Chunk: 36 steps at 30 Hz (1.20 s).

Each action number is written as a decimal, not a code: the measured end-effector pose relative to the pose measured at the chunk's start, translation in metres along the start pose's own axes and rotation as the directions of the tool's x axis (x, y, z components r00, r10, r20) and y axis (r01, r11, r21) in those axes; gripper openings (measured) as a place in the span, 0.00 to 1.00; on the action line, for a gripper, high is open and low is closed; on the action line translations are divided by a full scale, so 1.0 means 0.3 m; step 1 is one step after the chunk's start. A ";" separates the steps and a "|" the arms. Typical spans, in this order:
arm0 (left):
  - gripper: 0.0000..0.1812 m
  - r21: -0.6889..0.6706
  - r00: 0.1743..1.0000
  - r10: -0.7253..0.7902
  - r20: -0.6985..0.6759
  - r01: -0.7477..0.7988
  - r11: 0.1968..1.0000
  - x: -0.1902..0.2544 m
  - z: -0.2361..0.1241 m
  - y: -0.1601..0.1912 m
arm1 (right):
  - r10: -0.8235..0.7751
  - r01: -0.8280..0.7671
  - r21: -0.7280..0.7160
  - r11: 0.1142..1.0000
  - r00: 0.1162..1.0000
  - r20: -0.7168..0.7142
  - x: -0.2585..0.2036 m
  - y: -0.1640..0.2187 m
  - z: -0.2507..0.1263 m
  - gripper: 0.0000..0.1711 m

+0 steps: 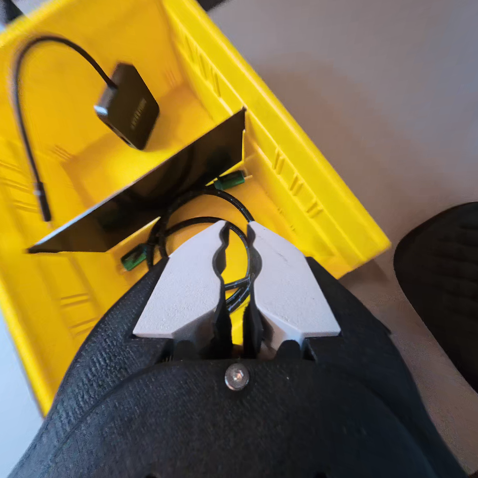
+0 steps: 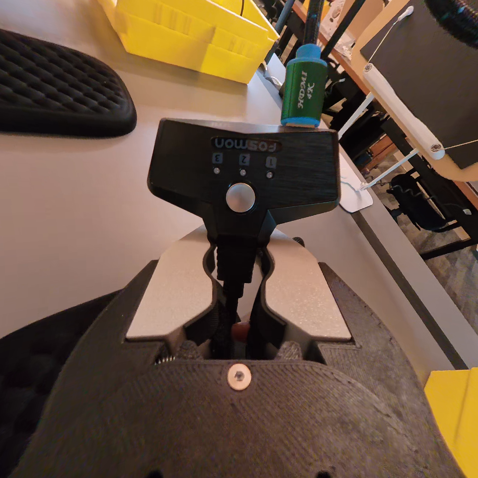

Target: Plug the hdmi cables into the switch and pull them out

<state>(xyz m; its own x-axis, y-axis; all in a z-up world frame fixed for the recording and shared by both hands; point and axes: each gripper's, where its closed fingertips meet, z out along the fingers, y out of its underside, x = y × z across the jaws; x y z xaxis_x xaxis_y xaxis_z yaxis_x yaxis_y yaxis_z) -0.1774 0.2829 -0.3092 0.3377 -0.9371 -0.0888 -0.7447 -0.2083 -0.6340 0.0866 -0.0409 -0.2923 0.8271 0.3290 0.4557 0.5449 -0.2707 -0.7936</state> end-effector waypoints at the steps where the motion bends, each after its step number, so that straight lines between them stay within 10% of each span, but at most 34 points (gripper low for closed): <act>1: 0.11 -0.022 1.000 -0.023 -0.009 0.023 1.000 0.001 0.040 0.011 | -0.007 0.007 -0.005 1.000 1.000 0.005 -0.001 0.003 -0.002 0.20; 9: 0.07 -0.174 1.000 -0.030 0.002 0.030 0.984 0.012 0.184 0.066 | -0.064 0.068 -0.097 0.993 0.997 0.038 -0.001 0.046 -0.051 0.20; 16: 0.05 0.266 0.974 -0.131 0.187 0.079 0.961 -0.077 -0.110 -0.130 | -0.114 0.164 -0.281 0.946 0.976 0.186 -0.054 0.147 -0.080 0.20; 26: 0.04 0.834 0.995 -0.095 -0.002 0.055 0.550 0.095 -0.551 -0.359 | -0.144 0.332 -0.476 0.815 0.910 0.388 -0.131 0.248 -0.073 0.20; 36: 0.04 0.939 0.921 0.252 -0.298 0.236 0.249 0.431 -0.686 -0.404 | -0.166 0.329 -0.465 0.822 0.919 0.357 -0.106 0.223 -0.074 0.21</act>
